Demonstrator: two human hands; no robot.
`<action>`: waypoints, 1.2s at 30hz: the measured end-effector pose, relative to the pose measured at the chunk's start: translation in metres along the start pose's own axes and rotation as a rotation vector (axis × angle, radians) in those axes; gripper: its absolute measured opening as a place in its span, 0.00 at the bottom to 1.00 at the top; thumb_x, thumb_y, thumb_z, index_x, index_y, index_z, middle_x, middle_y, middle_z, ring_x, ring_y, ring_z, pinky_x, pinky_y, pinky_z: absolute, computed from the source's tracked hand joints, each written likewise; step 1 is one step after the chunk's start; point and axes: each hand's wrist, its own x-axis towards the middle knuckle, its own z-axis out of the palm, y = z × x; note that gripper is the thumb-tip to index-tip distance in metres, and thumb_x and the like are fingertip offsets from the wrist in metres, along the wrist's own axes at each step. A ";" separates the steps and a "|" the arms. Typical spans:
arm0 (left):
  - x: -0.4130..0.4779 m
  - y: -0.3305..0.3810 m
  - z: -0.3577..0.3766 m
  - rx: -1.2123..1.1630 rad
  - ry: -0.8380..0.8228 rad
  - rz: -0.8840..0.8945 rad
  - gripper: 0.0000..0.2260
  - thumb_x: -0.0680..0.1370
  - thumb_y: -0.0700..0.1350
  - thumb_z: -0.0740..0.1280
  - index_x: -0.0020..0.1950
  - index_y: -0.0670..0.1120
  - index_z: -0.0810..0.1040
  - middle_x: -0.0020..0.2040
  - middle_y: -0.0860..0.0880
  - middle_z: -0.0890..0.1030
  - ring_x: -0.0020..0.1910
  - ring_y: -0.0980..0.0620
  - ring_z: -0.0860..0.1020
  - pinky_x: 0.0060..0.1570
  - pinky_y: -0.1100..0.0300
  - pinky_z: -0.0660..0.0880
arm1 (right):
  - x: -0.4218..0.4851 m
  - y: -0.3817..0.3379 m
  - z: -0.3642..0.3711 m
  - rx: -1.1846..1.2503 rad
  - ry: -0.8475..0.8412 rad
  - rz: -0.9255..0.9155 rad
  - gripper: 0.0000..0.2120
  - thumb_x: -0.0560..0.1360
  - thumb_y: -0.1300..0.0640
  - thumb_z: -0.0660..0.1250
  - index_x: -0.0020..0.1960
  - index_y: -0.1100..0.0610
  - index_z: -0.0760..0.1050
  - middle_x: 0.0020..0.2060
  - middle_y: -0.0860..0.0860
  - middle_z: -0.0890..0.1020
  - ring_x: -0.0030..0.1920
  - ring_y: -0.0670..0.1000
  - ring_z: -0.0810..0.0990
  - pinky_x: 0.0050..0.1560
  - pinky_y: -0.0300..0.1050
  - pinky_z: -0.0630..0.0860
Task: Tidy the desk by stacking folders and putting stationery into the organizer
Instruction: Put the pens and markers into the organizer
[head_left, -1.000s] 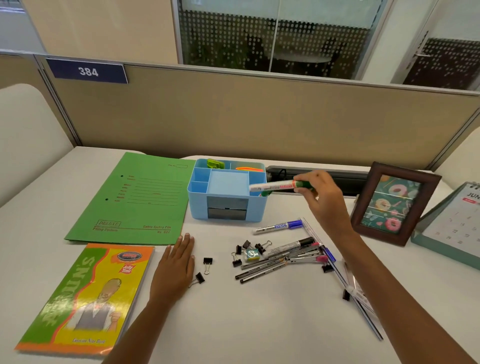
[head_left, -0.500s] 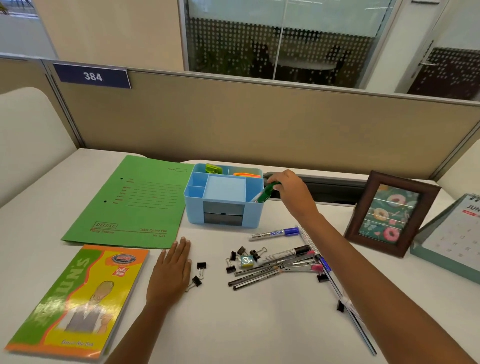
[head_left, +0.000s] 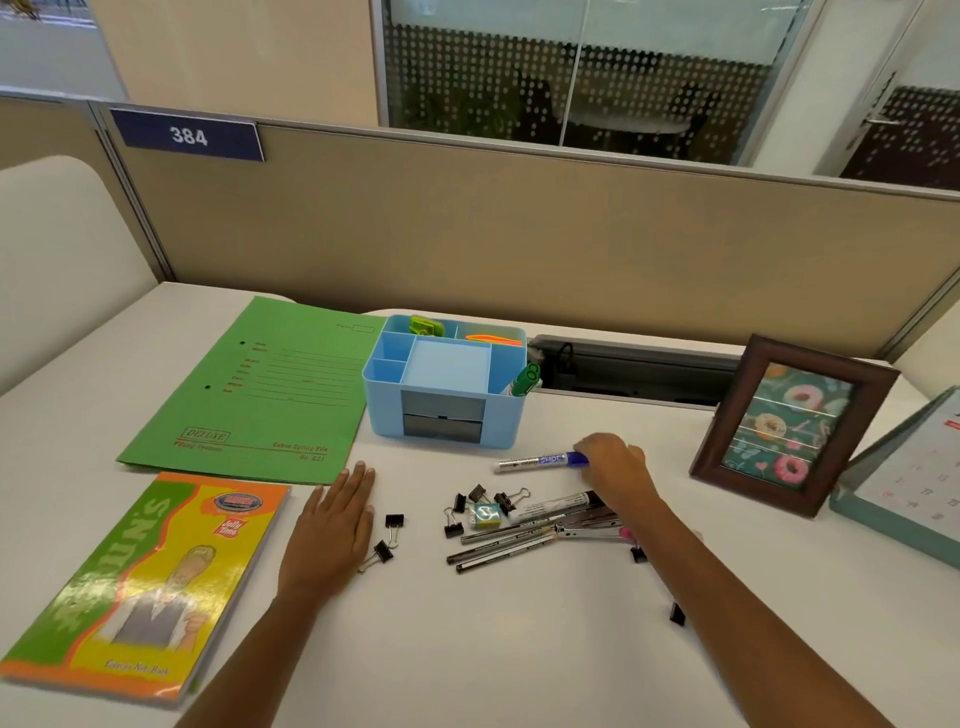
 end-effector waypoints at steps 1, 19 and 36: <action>0.000 0.000 0.001 -0.002 0.014 0.006 0.28 0.76 0.52 0.43 0.71 0.40 0.63 0.71 0.46 0.65 0.70 0.47 0.62 0.67 0.60 0.49 | -0.002 0.001 0.004 -0.005 0.010 -0.014 0.13 0.78 0.58 0.59 0.62 0.55 0.71 0.61 0.52 0.74 0.63 0.52 0.69 0.66 0.52 0.62; 0.000 -0.001 0.003 -0.048 -0.041 -0.032 0.32 0.72 0.57 0.36 0.73 0.43 0.52 0.74 0.52 0.55 0.71 0.57 0.49 0.70 0.56 0.48 | -0.027 -0.008 -0.076 0.387 0.794 -0.460 0.14 0.75 0.58 0.59 0.55 0.65 0.76 0.45 0.60 0.80 0.43 0.55 0.79 0.50 0.38 0.71; 0.000 0.002 0.000 -0.073 -0.060 -0.040 0.33 0.71 0.58 0.35 0.73 0.44 0.48 0.73 0.54 0.50 0.71 0.59 0.46 0.70 0.59 0.44 | 0.006 -0.048 -0.114 0.352 0.506 -0.256 0.13 0.75 0.65 0.62 0.59 0.64 0.72 0.55 0.62 0.75 0.55 0.56 0.74 0.50 0.51 0.78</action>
